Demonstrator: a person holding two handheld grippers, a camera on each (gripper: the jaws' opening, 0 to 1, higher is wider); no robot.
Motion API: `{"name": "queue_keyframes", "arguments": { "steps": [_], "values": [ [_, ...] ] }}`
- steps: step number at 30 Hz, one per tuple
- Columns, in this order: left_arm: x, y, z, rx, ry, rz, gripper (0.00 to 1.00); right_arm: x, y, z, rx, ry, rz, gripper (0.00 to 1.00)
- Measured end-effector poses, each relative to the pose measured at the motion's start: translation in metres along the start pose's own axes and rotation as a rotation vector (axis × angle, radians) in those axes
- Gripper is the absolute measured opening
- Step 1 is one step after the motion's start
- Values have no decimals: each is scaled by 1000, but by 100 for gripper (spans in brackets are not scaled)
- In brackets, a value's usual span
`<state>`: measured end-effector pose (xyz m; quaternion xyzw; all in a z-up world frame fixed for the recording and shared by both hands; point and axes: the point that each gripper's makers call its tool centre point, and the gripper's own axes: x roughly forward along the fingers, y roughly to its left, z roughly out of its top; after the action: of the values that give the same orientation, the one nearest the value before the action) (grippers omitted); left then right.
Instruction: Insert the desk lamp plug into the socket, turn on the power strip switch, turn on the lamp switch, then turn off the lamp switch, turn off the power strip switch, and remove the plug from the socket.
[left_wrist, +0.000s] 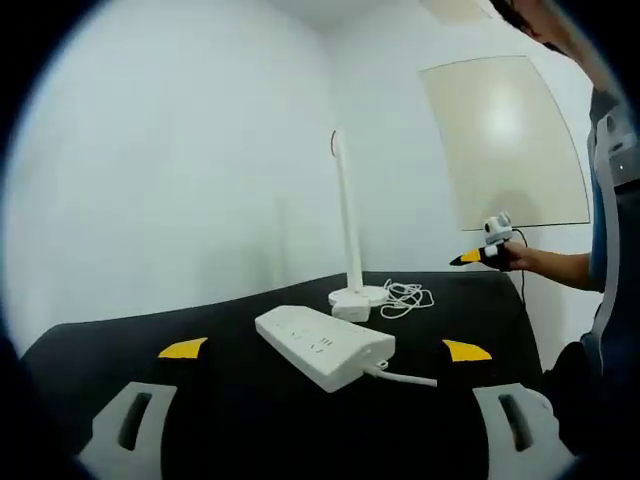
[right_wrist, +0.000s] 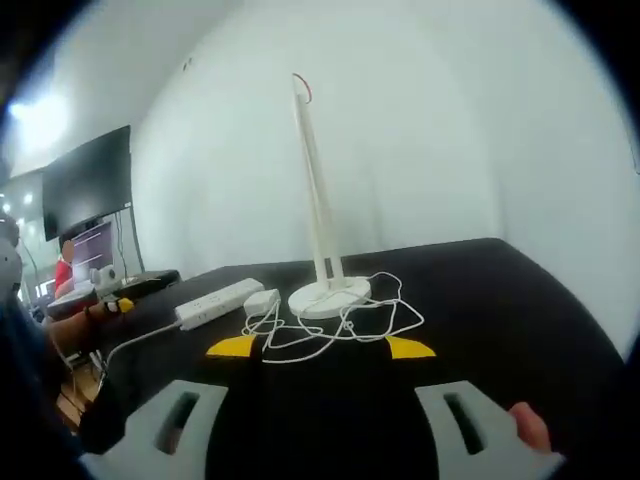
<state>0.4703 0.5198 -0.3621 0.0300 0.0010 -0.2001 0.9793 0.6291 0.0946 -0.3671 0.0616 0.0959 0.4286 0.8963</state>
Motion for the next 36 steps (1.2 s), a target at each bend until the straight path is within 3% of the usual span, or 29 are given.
{"name": "queue_keyframes", "arguments": {
  "steps": [20, 26, 28, 31, 36],
  "values": [
    [13, 5, 2, 1, 6, -6, 89, 15, 7, 5, -13, 22, 24, 48],
    [24, 10, -5, 12, 43, -21, 88, 29, 13, 9, 1, 68, 70, 46],
    [30, 10, -2, 21, 16, -35, 88, 33, 14, 12, -12, 89, 79, 46],
    [35, 12, 2, -30, 0, -53, 89, 41, 20, 18, -26, 126, 109, 46],
    [41, 21, 14, 12, -68, -54, 86, 57, 33, 25, -71, 205, 167, 46]
  ]
}}
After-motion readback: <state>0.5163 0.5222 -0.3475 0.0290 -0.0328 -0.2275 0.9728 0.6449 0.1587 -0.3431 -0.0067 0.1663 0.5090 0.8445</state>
